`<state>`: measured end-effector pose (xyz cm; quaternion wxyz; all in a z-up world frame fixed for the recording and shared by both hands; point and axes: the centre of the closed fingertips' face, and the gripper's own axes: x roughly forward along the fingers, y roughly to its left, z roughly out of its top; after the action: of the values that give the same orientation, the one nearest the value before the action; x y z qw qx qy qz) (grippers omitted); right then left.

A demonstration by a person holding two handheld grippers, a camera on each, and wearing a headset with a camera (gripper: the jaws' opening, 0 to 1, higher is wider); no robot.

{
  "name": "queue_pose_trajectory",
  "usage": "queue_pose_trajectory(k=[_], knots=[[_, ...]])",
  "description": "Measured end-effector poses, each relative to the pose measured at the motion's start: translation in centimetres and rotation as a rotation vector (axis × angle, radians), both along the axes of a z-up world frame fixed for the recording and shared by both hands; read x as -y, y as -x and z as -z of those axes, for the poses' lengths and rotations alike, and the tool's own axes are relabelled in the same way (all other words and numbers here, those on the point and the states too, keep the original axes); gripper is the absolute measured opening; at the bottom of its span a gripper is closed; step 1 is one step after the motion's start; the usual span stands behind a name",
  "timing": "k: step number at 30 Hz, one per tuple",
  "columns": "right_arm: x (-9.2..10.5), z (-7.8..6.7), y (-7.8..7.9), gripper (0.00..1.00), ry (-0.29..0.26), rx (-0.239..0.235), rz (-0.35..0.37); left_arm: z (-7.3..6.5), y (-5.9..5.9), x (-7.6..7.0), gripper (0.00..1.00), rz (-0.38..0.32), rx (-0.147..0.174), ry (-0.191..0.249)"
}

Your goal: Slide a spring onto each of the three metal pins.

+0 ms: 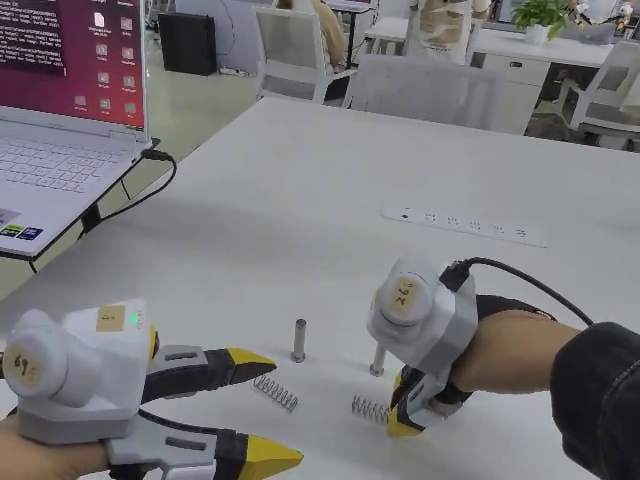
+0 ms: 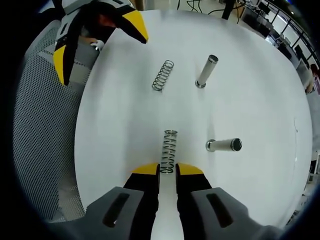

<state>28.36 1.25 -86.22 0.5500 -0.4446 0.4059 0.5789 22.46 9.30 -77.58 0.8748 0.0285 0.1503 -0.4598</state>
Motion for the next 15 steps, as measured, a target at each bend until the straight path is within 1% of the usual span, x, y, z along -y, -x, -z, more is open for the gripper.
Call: queue_pose_trajectory(k=[9, 15], knots=[[-0.1, -0.1, -0.1, 0.08, -0.003, 0.013, -0.003, 0.1, 0.0, 0.0, 0.50, 0.000, -0.001, -0.003], [-0.2, -1.4, 0.3, 0.08, -0.023, 0.014, -0.012, 0.1, 0.0, 0.1, 0.49, 0.002, -0.002, -0.008]])
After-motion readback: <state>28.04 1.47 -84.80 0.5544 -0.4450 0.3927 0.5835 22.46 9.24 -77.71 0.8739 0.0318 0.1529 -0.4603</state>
